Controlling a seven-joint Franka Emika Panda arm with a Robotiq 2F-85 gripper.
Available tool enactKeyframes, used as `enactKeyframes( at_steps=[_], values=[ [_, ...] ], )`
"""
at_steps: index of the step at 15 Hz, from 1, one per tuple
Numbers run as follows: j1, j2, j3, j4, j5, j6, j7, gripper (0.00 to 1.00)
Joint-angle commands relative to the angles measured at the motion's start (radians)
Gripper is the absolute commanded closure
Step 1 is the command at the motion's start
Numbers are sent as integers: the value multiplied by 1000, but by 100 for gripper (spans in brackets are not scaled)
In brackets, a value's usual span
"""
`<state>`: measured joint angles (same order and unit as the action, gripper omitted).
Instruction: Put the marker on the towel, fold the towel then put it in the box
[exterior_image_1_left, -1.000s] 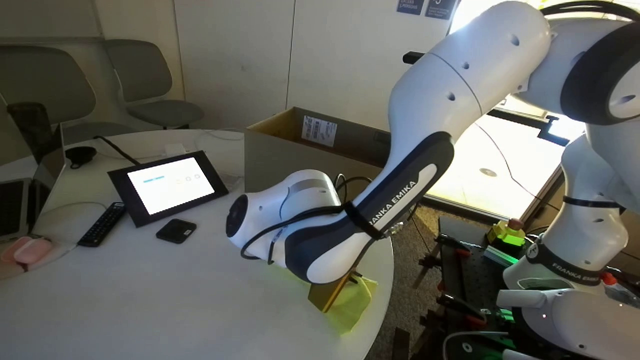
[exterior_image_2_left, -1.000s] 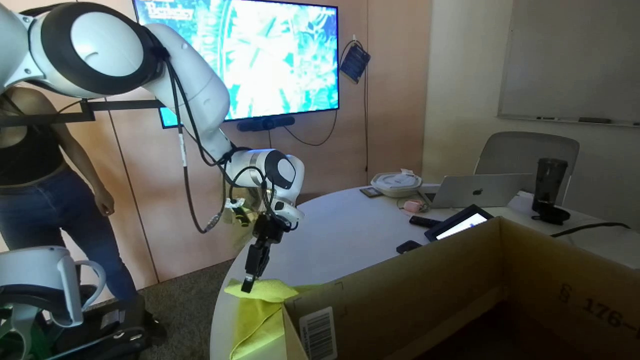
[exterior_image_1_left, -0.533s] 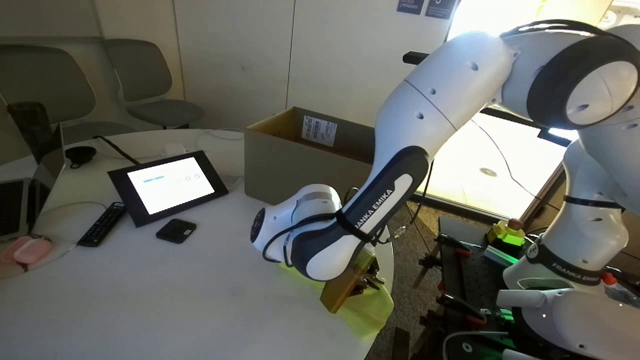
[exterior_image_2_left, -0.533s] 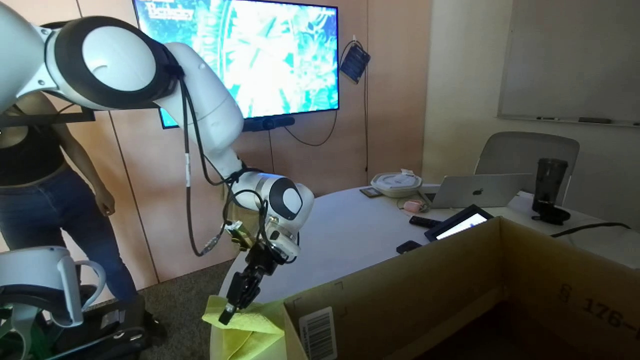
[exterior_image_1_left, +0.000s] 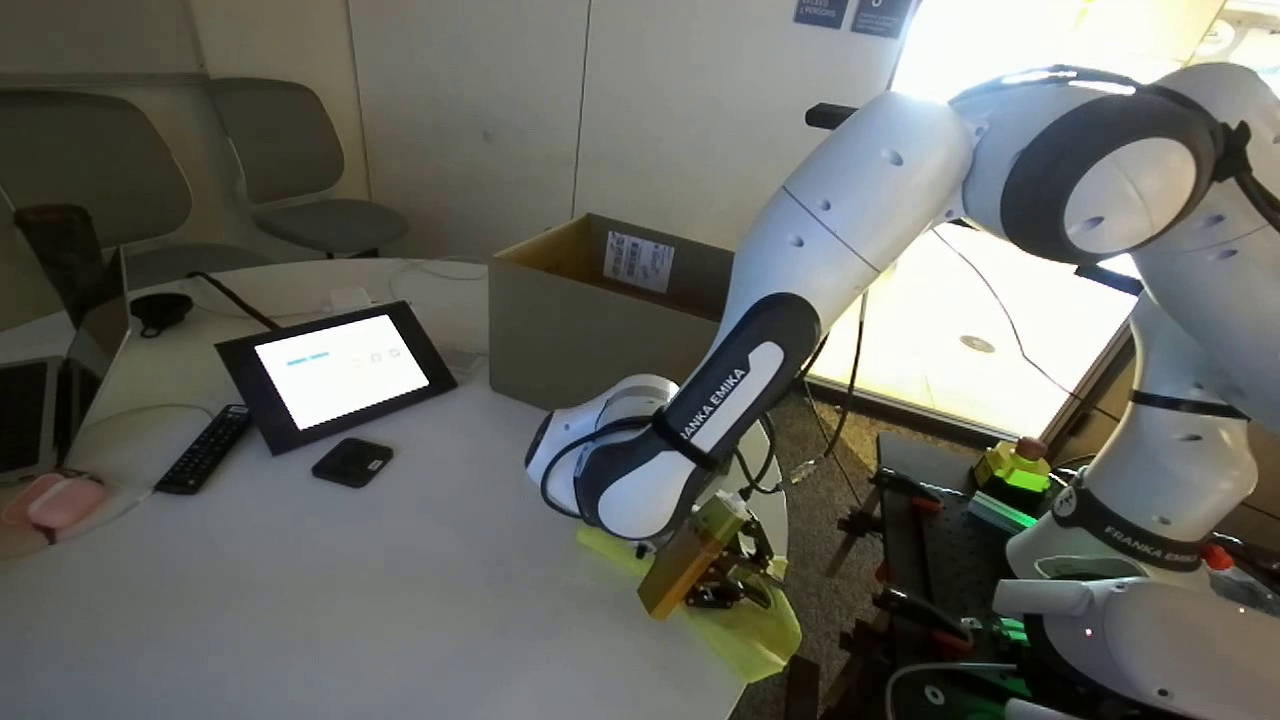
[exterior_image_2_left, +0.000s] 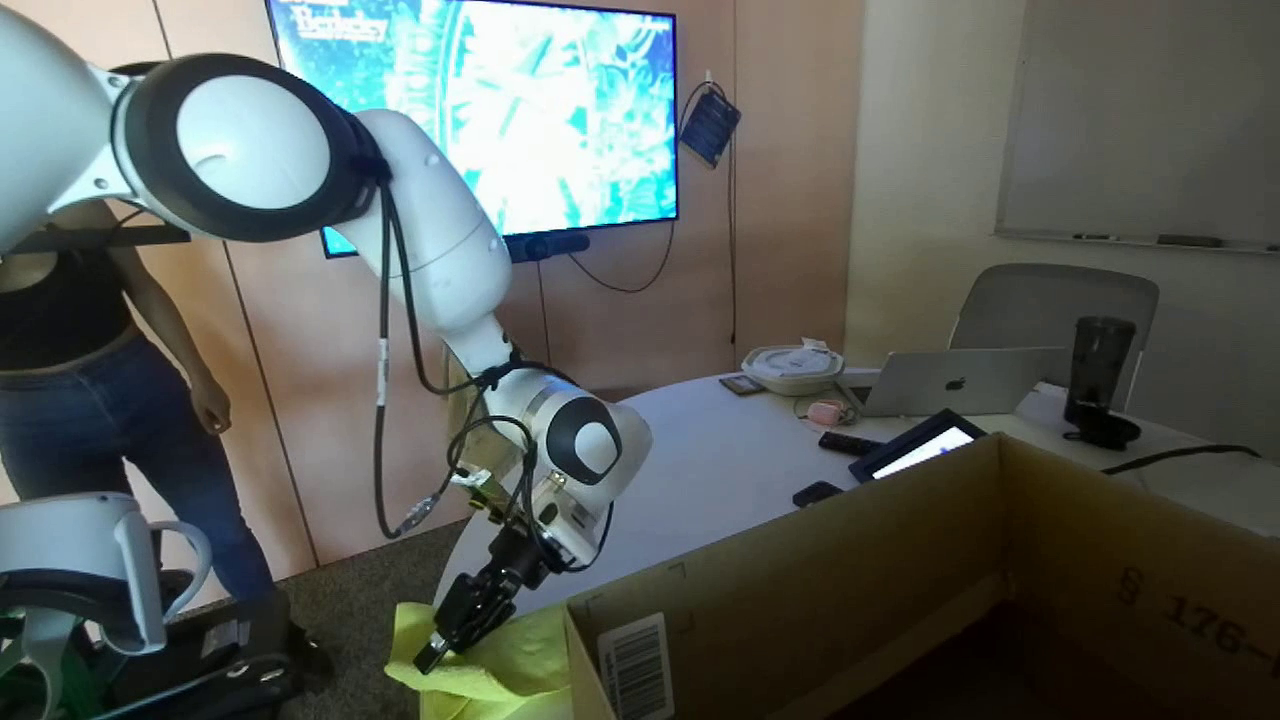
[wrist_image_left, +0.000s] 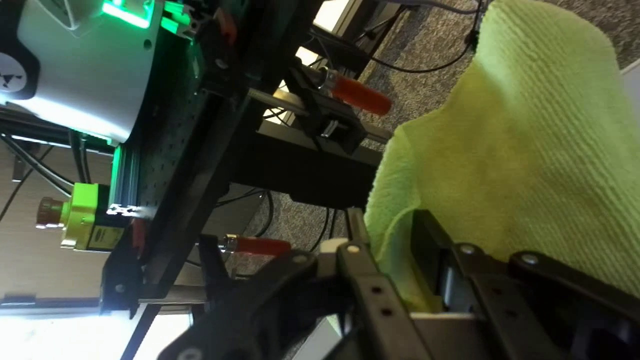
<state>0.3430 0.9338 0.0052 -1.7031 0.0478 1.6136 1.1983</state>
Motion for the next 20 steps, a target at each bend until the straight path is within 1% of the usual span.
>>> enactKeyframes(
  at_steps=[1, 2, 4, 5, 6, 9, 12, 16, 20],
  values=[
    [-20, -58, 9, -40, 37, 47, 15, 42],
    [-19, -79, 5, -52, 37, 53, 21, 32],
    [-17, -127, 0, -78, 32, 56, 37, 18],
    [-16, -165, -4, -100, 30, 57, 52, 8],
    [-16, -194, -6, -118, 28, 57, 67, 1],
    [-19, -313, -9, -202, 36, 69, 129, 0],
    [-25, -441, 8, -310, 85, 143, 215, 0],
    [-26, -557, 48, -417, 226, 243, 344, 0],
    [-18, -590, 111, -467, 392, 368, 477, 0]
  ],
)
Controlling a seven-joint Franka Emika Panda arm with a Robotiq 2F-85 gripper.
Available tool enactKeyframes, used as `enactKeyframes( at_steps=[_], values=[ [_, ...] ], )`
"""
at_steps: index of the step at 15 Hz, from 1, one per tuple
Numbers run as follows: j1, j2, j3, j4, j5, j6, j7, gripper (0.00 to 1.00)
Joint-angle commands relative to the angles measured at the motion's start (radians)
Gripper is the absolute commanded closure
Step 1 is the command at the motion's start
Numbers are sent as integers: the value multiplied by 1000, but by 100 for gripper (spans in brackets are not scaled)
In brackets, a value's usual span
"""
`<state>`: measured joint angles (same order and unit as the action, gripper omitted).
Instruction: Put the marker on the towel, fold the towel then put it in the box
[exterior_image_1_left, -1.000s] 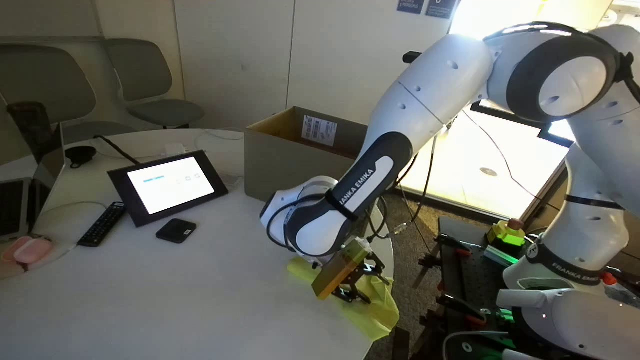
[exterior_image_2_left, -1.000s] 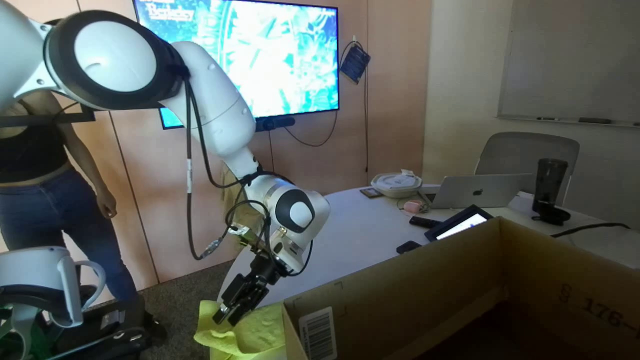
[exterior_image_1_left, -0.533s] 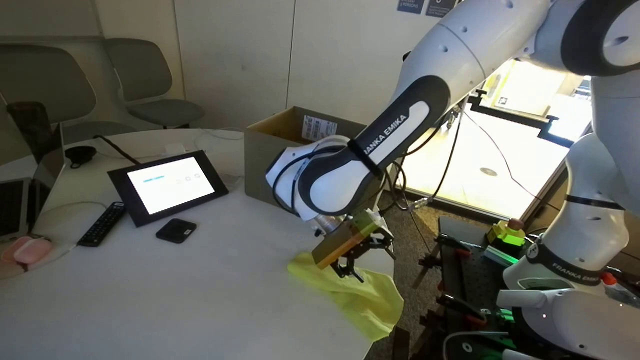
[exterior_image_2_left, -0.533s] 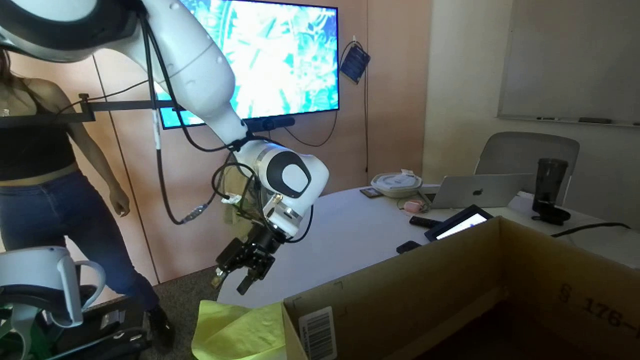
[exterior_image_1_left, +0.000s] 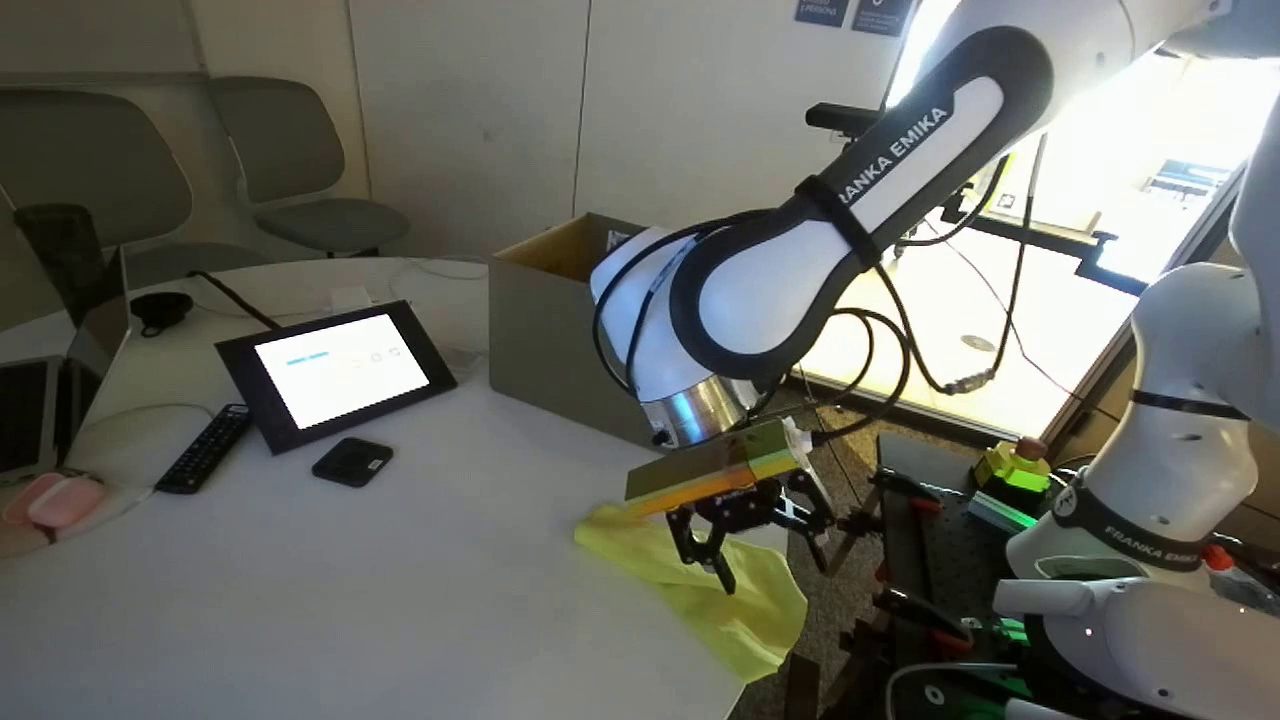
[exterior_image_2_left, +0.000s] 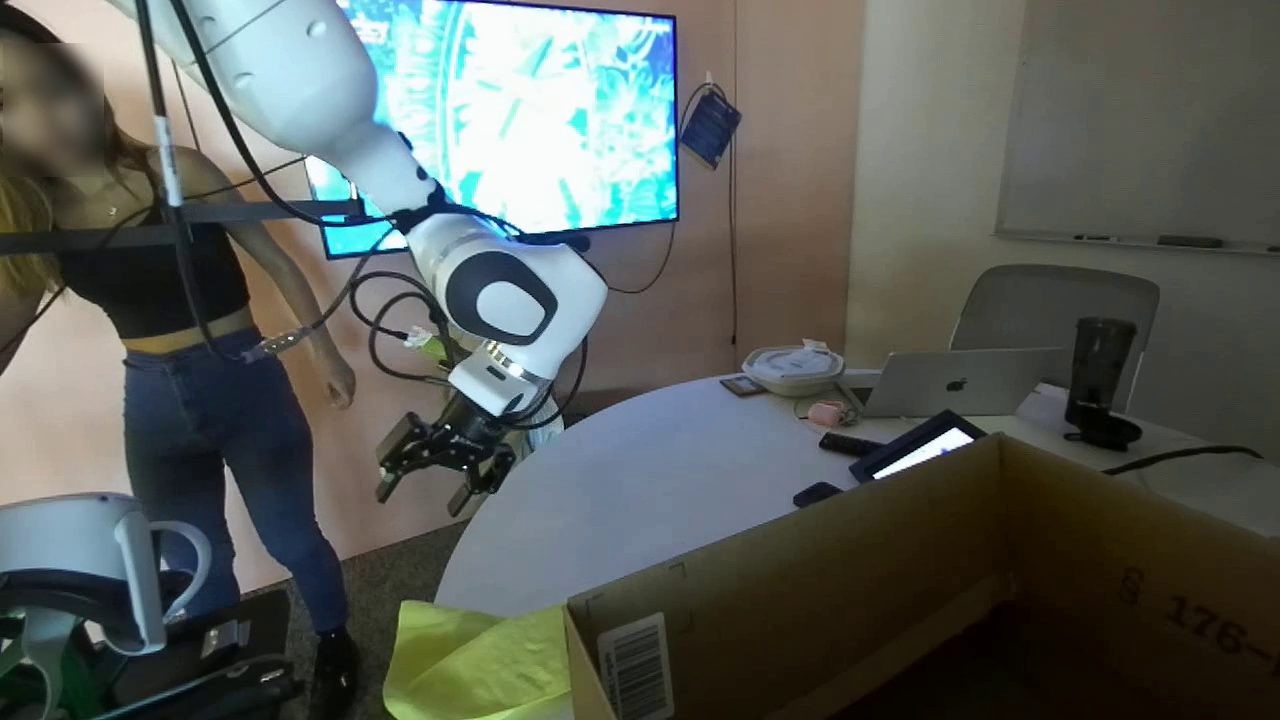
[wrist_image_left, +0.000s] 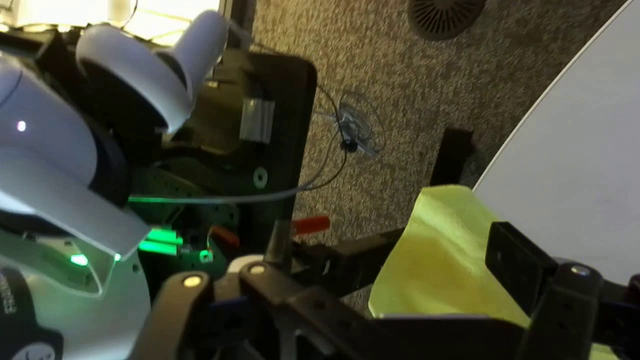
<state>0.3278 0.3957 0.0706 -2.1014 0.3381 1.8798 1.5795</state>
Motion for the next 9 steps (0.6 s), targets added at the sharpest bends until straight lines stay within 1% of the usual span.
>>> enactKeyframes(
  at_steps=[1, 3, 4, 5, 7, 9],
  values=[
    [-4, -51, 62, -81, 146, 147, 117, 0],
    [-4, -56, 91, -112, 205, 248, 129, 0],
    [-5, -60, 100, -125, 200, 286, 106, 0],
    [-5, -61, 105, -138, 180, 315, 83, 0],
    [-16, -64, 103, -167, 119, 337, 17, 0],
    [-31, -75, 94, -207, 57, 363, -77, 0]
  ],
)
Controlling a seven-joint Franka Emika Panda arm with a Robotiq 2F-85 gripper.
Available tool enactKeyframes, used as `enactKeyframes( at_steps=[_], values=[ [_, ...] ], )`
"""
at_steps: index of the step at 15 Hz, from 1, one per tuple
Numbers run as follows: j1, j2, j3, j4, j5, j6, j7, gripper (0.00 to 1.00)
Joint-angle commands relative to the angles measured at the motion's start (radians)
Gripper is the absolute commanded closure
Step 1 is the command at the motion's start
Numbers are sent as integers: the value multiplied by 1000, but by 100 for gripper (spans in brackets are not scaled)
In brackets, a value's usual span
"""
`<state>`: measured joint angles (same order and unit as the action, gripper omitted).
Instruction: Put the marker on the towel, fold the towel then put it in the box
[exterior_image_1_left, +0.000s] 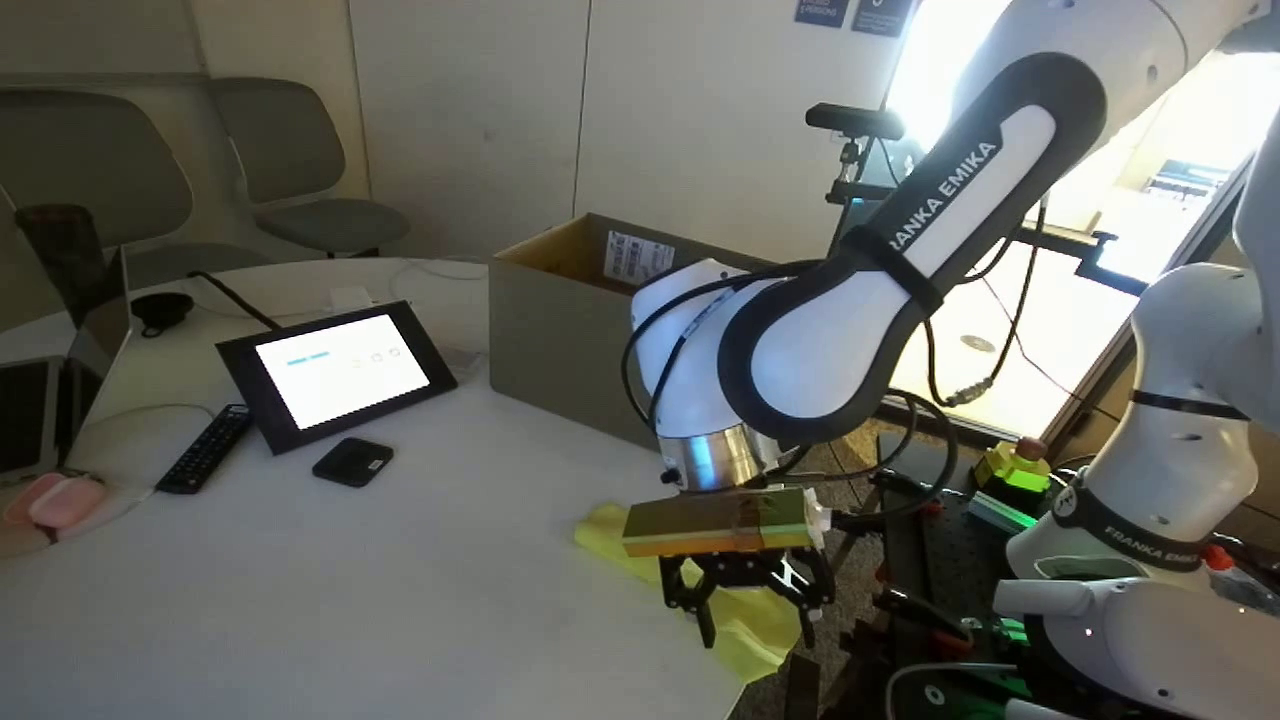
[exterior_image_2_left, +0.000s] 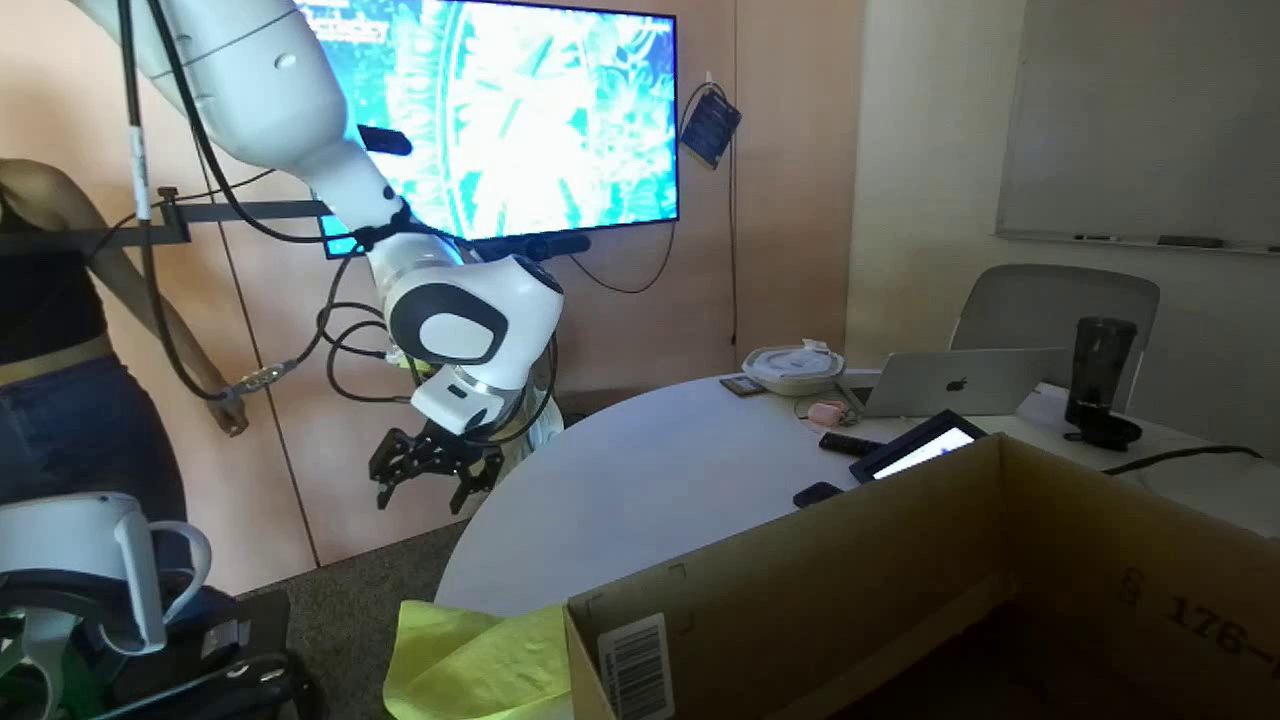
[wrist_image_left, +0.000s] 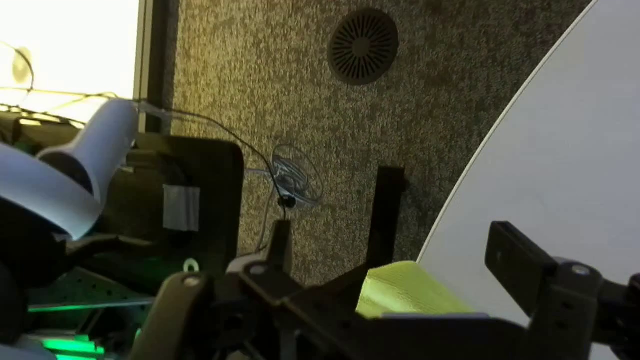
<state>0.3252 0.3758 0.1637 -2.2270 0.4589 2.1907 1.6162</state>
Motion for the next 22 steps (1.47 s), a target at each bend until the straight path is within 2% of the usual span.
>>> enactKeyframes(
  at_steps=[1, 5, 12, 17, 22],
  values=[
    [-37, -61, -8, -98, -105, 50, -162, 0],
    [-87, -76, -57, -137, -261, 58, -354, 0],
    [-143, -38, -133, -110, -505, 78, -659, 0],
    [-154, 17, -171, -92, -650, 184, -838, 0],
    [-133, 76, -184, -68, -733, 297, -1003, 0]
  ],
)
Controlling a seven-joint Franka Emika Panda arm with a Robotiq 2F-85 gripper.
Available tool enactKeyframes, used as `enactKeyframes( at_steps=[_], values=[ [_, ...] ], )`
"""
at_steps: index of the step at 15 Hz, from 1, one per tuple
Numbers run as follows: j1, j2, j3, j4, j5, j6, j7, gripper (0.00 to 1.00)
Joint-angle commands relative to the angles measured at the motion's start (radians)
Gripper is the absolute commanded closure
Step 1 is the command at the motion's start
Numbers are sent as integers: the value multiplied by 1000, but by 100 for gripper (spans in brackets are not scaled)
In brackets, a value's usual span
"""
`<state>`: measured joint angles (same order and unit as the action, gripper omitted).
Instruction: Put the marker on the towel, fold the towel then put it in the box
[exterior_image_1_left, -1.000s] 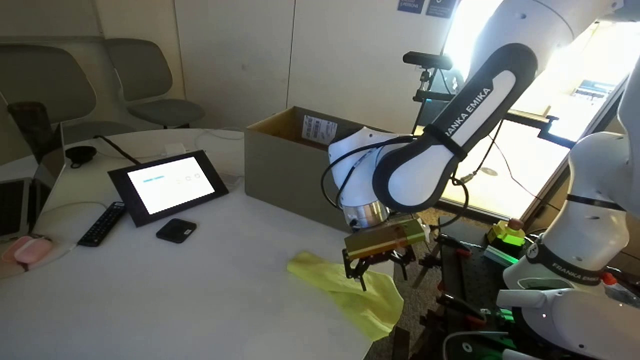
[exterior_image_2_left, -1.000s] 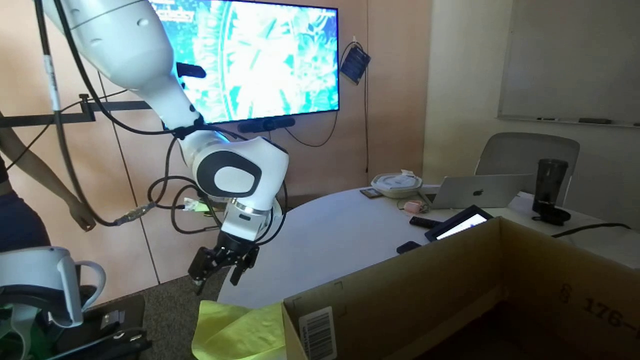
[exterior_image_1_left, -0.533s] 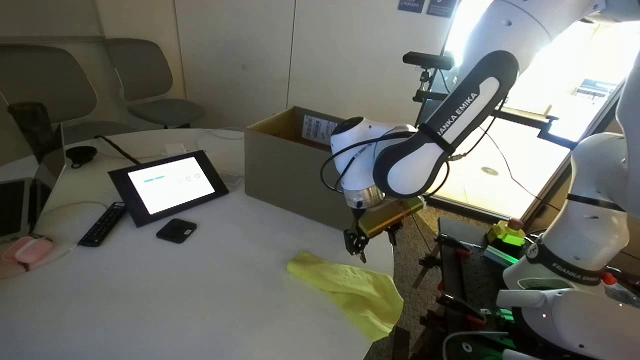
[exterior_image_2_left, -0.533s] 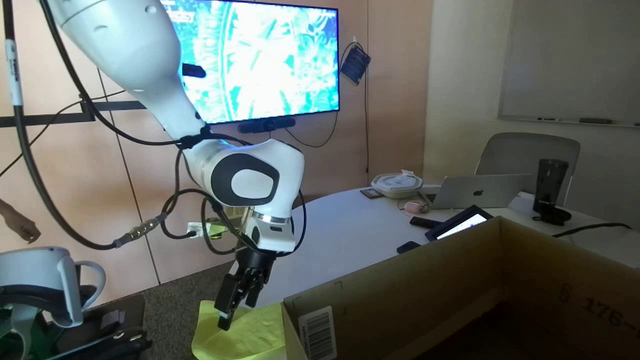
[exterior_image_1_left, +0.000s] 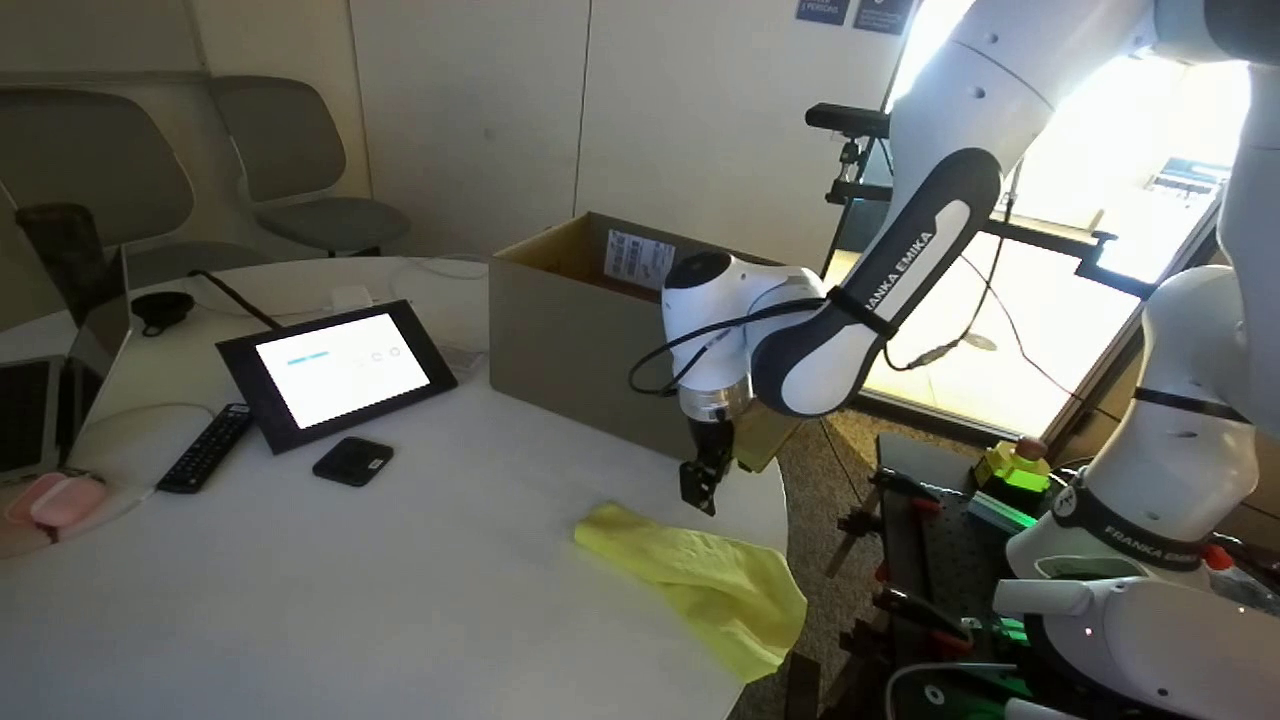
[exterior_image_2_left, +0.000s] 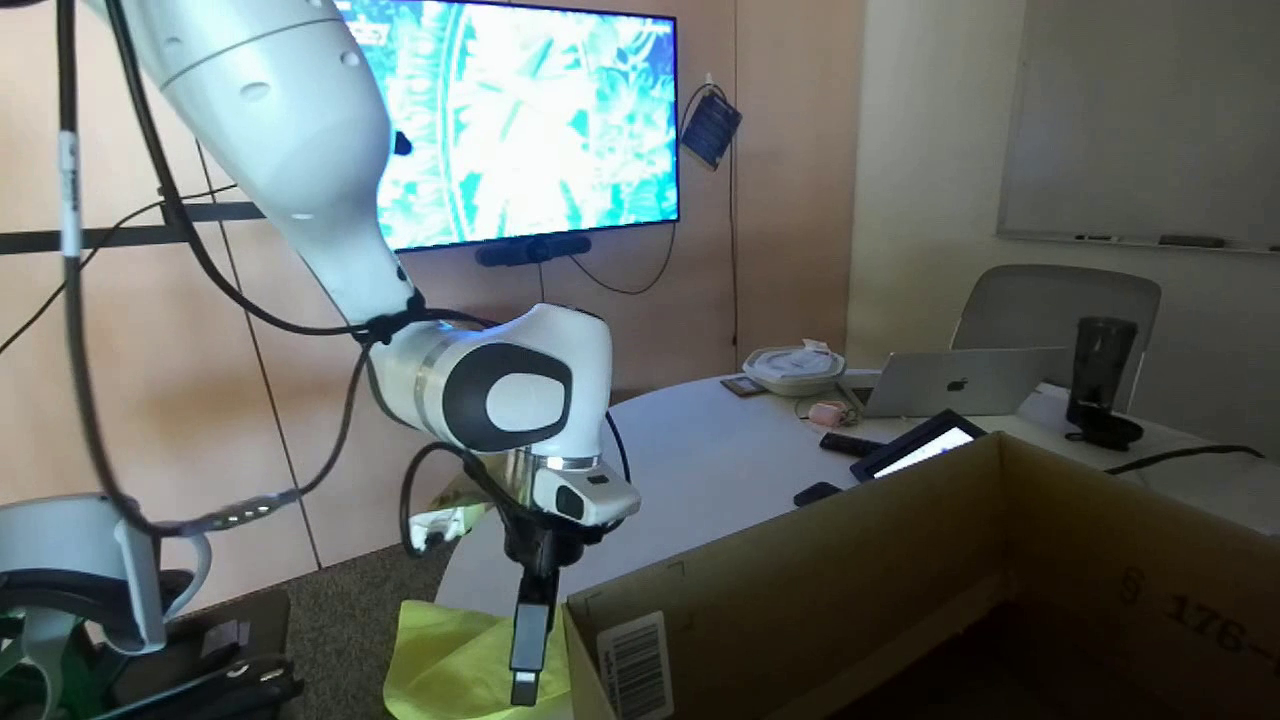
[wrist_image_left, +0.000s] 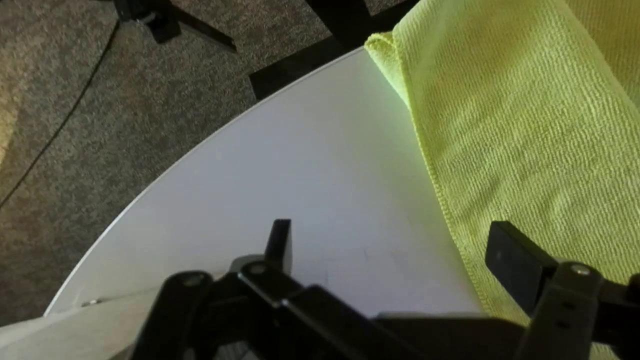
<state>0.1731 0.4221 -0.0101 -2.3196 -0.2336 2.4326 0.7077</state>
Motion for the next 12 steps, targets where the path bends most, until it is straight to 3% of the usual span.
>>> enactKeyframes(
  at_steps=[1, 8, 12],
  values=[
    [24, 37, -10, 28, -51, 74, -130, 0],
    [56, 106, 6, 70, -68, 225, -391, 0],
    [28, 155, 49, 87, -45, 330, -583, 0]
  ],
)
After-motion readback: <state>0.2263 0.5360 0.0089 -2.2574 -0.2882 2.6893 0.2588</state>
